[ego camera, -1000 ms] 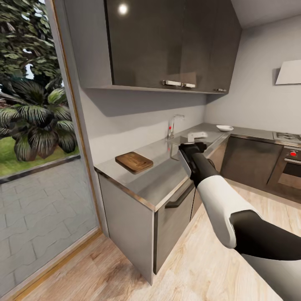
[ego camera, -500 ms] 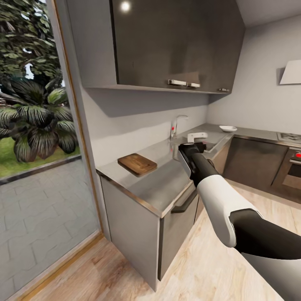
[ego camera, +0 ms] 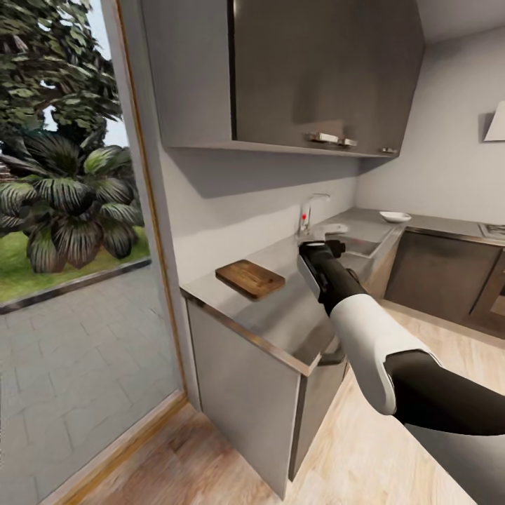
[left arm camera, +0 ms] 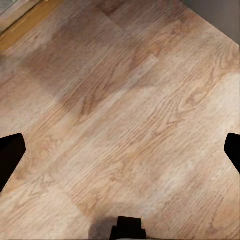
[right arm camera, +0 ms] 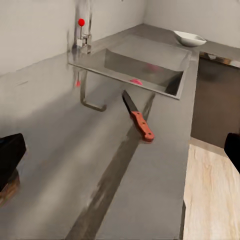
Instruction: In the kitchen, take the Vidalia onion out of the sink, dice it on the chopping board with the paring knife, put the diced onion into the bowl on the countertop, then place both the paring knife and the chopping board into the sink.
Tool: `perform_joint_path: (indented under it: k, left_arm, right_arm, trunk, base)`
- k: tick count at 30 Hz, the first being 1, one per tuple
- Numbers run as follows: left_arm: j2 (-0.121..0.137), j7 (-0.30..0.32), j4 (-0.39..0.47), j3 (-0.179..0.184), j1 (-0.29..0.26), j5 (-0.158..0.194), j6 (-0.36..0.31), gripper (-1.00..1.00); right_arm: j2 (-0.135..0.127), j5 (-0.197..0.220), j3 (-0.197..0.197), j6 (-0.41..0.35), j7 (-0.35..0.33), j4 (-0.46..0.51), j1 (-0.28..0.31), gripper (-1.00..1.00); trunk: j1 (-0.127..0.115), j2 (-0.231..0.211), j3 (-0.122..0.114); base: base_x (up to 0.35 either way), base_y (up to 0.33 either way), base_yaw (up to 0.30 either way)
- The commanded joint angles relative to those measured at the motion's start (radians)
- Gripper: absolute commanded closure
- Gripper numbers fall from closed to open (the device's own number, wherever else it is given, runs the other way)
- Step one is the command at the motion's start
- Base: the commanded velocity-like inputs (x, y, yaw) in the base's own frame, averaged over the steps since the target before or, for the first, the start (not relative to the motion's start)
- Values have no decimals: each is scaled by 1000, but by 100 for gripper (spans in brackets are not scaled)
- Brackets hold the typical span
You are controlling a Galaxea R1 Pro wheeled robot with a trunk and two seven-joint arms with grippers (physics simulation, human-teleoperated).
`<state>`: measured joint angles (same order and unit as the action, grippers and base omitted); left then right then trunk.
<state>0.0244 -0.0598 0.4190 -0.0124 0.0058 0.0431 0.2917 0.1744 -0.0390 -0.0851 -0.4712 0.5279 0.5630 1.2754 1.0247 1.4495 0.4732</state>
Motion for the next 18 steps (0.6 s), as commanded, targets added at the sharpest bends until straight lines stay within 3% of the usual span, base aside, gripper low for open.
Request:
perform_joint_path:
  k: [1,9,18]
  left_arm:
    - [0,-2,1,2,0,4,1,-100]
    - [0,-2,1,2,0,4,1,-100]
    - [0,-2,1,2,0,4,1,-100]
  right_arm:
    - [0,-4,-3,-5,3,-2,1,-100]
    - [0,-5,-2,32,4,-22,1,-100]
    - [0,-7,-2,59,4,-33,1,-100]
  trunk:
    - [0,1,1]
    - [0,1,1]
    - [0,1,1]
  base:
    - [184,270,0]
    - [254,215,0]
    - [92,27,0]
